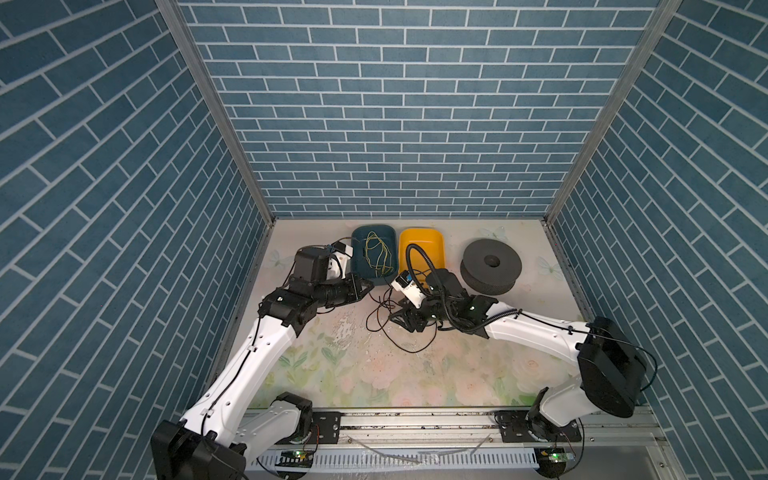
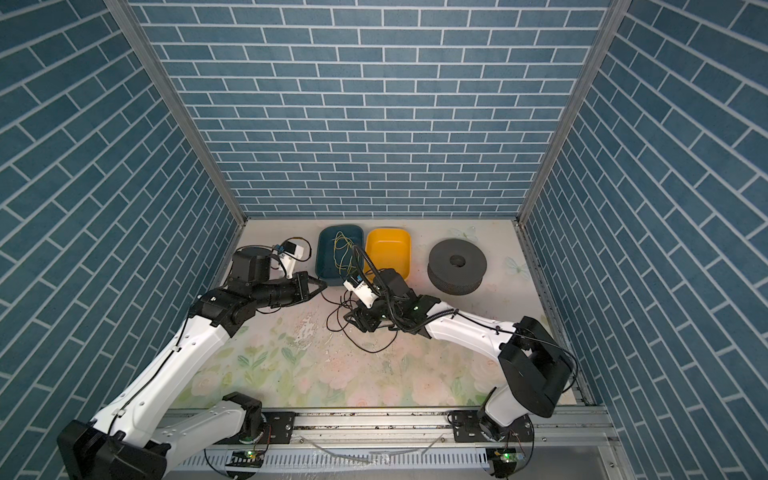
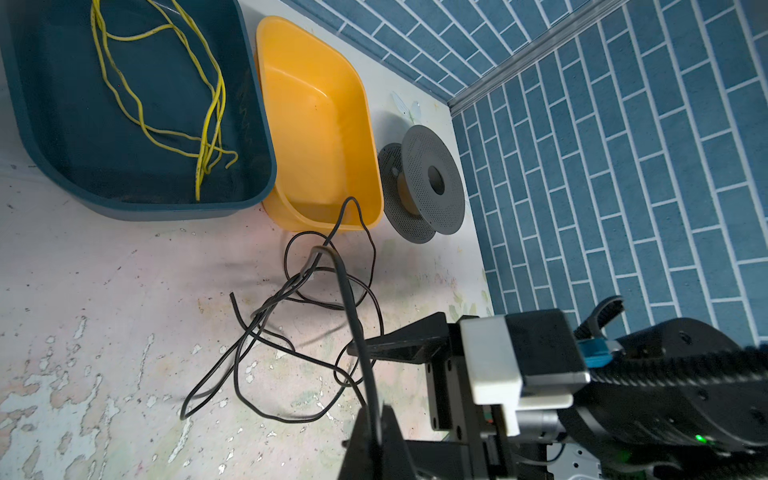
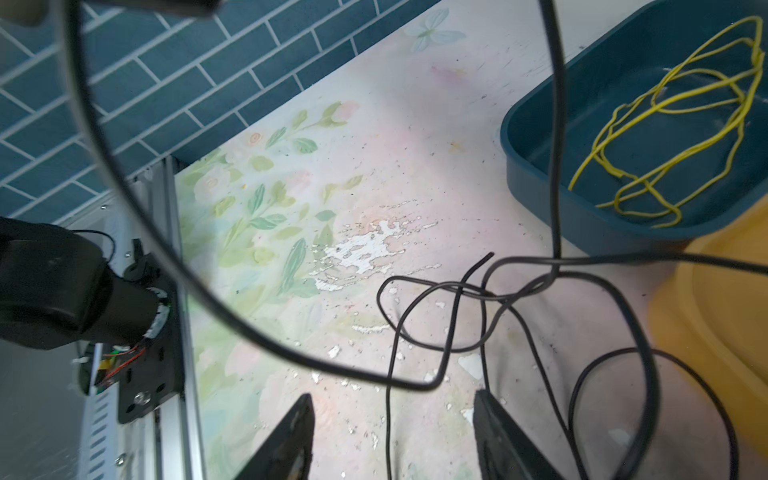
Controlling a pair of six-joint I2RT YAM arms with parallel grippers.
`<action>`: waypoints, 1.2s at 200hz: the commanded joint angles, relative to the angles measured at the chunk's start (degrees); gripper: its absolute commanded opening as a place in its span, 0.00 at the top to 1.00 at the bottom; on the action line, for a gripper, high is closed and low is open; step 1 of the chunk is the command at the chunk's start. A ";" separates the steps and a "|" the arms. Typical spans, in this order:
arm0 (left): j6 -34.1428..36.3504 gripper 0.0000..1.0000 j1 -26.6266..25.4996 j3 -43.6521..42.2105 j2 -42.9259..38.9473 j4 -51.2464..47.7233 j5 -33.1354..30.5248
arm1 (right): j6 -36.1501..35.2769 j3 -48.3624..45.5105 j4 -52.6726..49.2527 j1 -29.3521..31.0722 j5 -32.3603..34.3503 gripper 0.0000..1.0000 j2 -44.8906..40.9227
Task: Wrap the cables
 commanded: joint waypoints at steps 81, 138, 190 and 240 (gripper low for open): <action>0.88 0.87 0.28 1.39 0.22 -1.70 -0.54 | -5.76 2.14 4.25 1.27 5.43 1.00 -2.91; 4.19 0.20 0.26 1.49 -2.15 -1.58 -4.39 | 2.28 8.15 -4.12 -3.26 -0.59 1.00 -5.56; 8.78 0.34 -3.86 -3.03 -3.83 5.35 -3.84 | 11.74 14.95 -9.33 -9.02 -11.31 1.00 -5.49; 15.40 0.28 -11.04 -3.11 -1.41 9.66 -10.15 | 17.46 20.74 -13.50 -11.68 -15.88 1.00 -3.62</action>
